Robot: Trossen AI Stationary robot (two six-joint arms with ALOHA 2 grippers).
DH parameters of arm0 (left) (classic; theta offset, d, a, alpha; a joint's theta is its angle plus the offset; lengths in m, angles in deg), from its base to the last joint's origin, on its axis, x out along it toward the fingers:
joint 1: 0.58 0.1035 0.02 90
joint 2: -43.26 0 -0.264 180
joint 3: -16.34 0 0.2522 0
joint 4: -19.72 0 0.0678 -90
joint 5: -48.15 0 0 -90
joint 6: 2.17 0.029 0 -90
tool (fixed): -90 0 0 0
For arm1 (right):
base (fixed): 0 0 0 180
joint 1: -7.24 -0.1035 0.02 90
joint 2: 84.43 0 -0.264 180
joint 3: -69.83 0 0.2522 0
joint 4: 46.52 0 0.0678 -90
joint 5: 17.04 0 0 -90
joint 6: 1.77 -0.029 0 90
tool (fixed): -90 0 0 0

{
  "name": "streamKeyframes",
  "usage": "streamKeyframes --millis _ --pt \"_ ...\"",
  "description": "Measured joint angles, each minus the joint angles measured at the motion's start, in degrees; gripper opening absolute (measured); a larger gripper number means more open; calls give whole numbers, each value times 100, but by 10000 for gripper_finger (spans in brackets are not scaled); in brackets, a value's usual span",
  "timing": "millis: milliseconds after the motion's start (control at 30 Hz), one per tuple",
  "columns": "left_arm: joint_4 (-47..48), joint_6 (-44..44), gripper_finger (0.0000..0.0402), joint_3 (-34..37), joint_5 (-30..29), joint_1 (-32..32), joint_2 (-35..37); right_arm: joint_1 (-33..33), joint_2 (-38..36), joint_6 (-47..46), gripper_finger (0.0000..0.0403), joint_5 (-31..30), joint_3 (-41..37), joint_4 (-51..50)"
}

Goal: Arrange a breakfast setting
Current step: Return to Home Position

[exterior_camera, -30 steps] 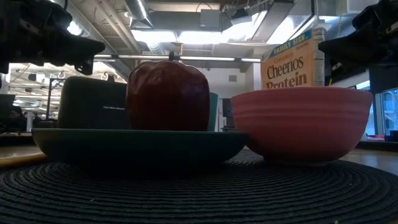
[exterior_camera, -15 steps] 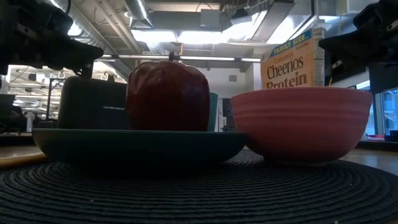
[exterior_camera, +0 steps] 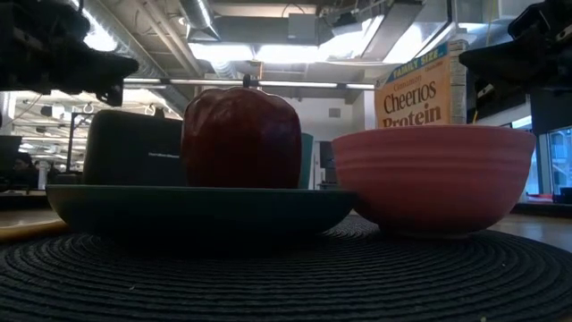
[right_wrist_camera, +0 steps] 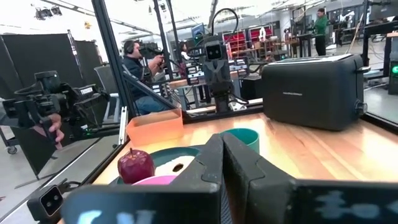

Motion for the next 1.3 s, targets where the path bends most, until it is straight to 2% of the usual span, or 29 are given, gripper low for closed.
streamKeyframes --millis 200,1300 --pt "136 -23 0 0 135 -2 -7 0 1 2 1 -66 0 -7" --pt "143 -33 0 0 85 -2 -63 0 5 9 1 -61 0 -508"
